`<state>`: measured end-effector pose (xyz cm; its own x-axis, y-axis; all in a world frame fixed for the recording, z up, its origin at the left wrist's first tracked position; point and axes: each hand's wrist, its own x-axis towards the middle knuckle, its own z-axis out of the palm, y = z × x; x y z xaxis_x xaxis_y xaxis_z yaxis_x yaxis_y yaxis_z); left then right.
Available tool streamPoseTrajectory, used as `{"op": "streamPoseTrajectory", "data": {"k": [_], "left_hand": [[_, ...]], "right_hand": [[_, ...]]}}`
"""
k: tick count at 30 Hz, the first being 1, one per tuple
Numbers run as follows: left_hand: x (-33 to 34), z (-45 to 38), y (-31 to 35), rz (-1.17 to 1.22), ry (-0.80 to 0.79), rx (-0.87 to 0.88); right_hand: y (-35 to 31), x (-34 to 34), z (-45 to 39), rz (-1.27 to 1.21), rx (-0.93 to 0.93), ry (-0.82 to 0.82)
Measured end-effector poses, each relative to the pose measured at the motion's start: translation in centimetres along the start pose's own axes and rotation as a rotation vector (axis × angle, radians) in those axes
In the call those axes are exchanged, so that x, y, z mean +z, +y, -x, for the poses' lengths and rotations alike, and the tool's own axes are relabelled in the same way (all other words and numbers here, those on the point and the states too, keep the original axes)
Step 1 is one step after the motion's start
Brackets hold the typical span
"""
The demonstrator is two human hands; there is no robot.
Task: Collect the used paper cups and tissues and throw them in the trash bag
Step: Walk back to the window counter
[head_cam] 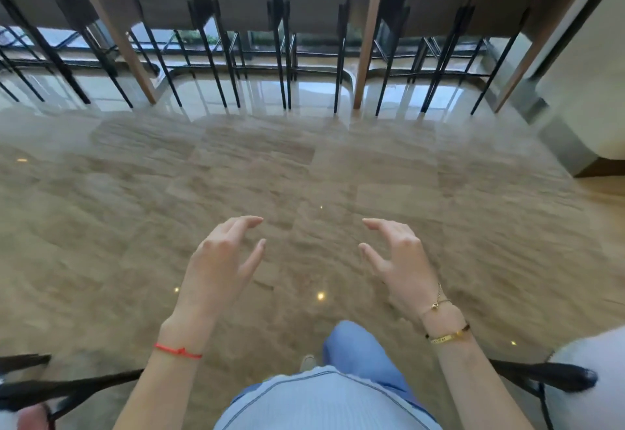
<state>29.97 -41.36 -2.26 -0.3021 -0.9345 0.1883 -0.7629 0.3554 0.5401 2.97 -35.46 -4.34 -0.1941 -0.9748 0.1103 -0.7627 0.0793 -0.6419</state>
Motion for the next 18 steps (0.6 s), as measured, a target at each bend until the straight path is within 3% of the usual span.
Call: {"op": "streamPoseTrajectory", "data": {"k": [9,18], "left_hand": [[3.3,-17.5,-3.1,0.019,-0.006,-0.015],[5.8,-39.0,-4.9,0.026,0.055,-0.057]], "right_hand": [[3.5,2.3,-17.9,-0.002,0.009,-0.005],[6.2,1.8,-42.0,0.021,-0.102,-0.030]]}}
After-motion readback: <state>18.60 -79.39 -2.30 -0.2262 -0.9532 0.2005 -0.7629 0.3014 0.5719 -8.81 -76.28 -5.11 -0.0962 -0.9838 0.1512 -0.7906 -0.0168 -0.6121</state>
